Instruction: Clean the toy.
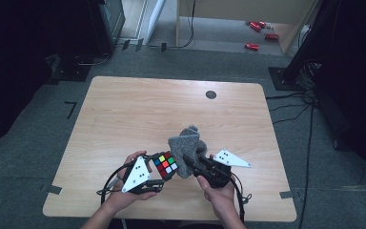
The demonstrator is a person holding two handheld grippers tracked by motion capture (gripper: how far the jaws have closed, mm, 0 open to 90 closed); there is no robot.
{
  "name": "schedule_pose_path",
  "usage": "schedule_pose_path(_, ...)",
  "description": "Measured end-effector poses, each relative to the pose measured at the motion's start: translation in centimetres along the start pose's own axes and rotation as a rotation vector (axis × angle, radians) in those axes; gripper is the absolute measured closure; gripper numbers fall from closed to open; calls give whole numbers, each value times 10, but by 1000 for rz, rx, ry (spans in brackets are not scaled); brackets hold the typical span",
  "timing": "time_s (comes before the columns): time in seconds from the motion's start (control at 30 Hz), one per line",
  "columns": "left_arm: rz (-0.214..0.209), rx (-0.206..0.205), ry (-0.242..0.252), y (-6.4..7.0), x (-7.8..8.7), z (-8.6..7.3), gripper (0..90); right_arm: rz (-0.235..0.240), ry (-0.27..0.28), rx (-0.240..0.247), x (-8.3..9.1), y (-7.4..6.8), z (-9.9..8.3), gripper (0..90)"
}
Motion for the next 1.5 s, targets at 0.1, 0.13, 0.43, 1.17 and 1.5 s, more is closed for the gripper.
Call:
schedule_pose_path(0.1, 10, 25, 27, -4, 1, 4, 345, -13, -28, 14, 0, 11, -6, 672)
schedule_pose_path(0.13, 10, 27, 25, -4, 1, 3, 345, -5, -4, -3, 2, 11, 0, 672)
schedule_pose_path(0.43, -4, -11, -33, 3, -3, -7, 345, 85, 65, 27, 3, -19, 16, 668)
schedule_pose_path(1.17, -16, 30, 22, -2, 2, 0, 345, 39, -18, -23, -1, 0, -3, 657)
schedule_pose_path(1.5, -16, 53, -7, -5, 0, -5, 345, -2, -6, 25, 4, 5, 9, 652)
Point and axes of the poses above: each handheld gripper's, and its own axes: x roughly backward along the jaws, z roughly out of its top, y roughly to its right, the point moved 9 cm from there along -x, roughly forward along the jaws, and after that the axes turned 15 degrees about y, right-handed, at the moved point
